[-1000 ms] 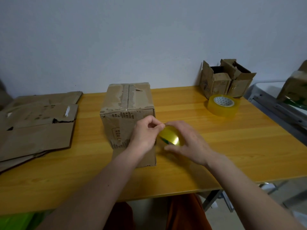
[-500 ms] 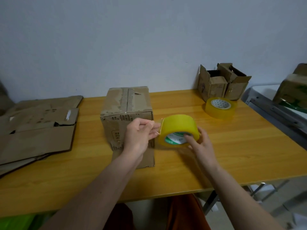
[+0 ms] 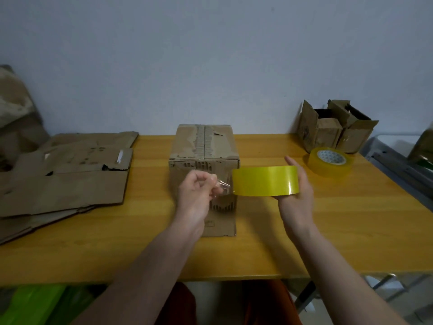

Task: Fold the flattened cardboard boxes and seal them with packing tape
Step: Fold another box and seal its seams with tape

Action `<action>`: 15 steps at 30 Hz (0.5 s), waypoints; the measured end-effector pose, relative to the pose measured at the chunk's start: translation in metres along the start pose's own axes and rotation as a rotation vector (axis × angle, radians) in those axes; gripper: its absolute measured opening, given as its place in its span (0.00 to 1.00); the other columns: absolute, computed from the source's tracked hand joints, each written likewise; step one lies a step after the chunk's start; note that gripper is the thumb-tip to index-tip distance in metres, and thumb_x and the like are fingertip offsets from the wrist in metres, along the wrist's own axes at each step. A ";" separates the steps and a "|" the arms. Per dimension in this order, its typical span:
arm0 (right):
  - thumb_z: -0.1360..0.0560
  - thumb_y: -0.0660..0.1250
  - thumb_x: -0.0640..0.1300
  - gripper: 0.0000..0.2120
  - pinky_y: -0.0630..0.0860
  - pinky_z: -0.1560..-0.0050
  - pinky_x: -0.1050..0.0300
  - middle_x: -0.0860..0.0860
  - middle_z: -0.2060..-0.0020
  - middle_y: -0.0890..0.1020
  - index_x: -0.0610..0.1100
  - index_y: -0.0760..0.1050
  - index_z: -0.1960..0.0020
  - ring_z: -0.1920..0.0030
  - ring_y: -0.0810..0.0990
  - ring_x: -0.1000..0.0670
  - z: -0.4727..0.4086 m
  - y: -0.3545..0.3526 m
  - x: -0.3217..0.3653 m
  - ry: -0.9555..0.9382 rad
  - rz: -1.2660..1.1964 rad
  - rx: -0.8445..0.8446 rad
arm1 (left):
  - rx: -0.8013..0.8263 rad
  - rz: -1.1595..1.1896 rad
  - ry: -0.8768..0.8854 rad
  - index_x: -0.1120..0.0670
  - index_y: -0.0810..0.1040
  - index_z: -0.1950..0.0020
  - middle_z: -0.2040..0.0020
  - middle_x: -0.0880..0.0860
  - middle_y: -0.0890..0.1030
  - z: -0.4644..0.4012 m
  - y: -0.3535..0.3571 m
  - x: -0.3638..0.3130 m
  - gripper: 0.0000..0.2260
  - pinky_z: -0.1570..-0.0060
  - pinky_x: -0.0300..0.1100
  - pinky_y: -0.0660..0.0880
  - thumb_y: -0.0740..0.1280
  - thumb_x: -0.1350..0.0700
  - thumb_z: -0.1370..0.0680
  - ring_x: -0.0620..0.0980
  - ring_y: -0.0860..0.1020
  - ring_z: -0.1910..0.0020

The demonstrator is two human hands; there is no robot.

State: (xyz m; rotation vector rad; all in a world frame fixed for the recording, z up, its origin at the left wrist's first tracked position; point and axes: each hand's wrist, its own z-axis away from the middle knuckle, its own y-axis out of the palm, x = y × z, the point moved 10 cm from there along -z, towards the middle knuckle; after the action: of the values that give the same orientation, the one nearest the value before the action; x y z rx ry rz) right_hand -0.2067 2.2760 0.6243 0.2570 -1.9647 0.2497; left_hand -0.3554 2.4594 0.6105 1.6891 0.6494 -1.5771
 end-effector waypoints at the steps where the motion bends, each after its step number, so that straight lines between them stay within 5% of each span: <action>1: 0.34 0.68 0.41 0.30 0.75 0.42 0.51 0.51 0.39 0.75 0.50 0.69 0.32 0.40 0.74 0.50 0.000 -0.002 0.006 -0.021 0.053 -0.021 | -0.020 -0.015 0.016 0.56 0.76 0.55 0.64 0.51 0.80 0.001 -0.004 -0.002 0.04 0.52 0.44 0.77 0.65 0.61 0.21 0.47 0.79 0.63; 4: 0.30 0.70 0.34 0.29 0.70 0.48 0.67 0.51 0.41 0.74 0.44 0.69 0.31 0.42 0.73 0.52 -0.001 -0.003 0.019 -0.076 0.127 -0.023 | -0.046 -0.053 0.051 0.56 0.77 0.54 0.66 0.49 0.80 0.006 -0.012 -0.004 0.03 0.54 0.40 0.77 0.66 0.60 0.21 0.43 0.78 0.65; 7: 0.30 0.68 0.29 0.28 0.68 0.43 0.61 0.51 0.41 0.74 0.41 0.70 0.32 0.39 0.72 0.51 -0.002 0.002 0.021 -0.100 0.186 -0.030 | -0.073 -0.036 0.034 0.56 0.76 0.53 0.65 0.50 0.79 0.008 -0.016 -0.004 0.03 0.58 0.38 0.74 0.65 0.60 0.20 0.43 0.77 0.65; 12: 0.30 0.67 0.29 0.28 0.64 0.41 0.61 0.48 0.41 0.74 0.41 0.70 0.31 0.40 0.70 0.53 -0.009 0.002 0.018 -0.127 0.336 -0.001 | -0.111 -0.040 -0.018 0.57 0.78 0.54 0.64 0.50 0.77 0.004 -0.033 0.002 0.05 0.45 0.51 0.75 0.64 0.59 0.19 0.47 0.74 0.62; 15: 0.29 0.67 0.32 0.23 0.67 0.42 0.58 0.45 0.43 0.76 0.43 0.73 0.35 0.41 0.73 0.50 -0.008 0.004 0.012 -0.081 0.256 -0.009 | -0.133 -0.006 -0.053 0.57 0.77 0.54 0.65 0.50 0.75 0.004 -0.037 0.006 0.09 0.45 0.50 0.76 0.60 0.58 0.17 0.46 0.73 0.64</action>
State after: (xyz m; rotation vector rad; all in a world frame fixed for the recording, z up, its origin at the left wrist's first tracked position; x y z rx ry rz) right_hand -0.2053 2.2813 0.6384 0.0082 -2.0783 0.4016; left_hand -0.3858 2.4776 0.5982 1.5437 0.7165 -1.5425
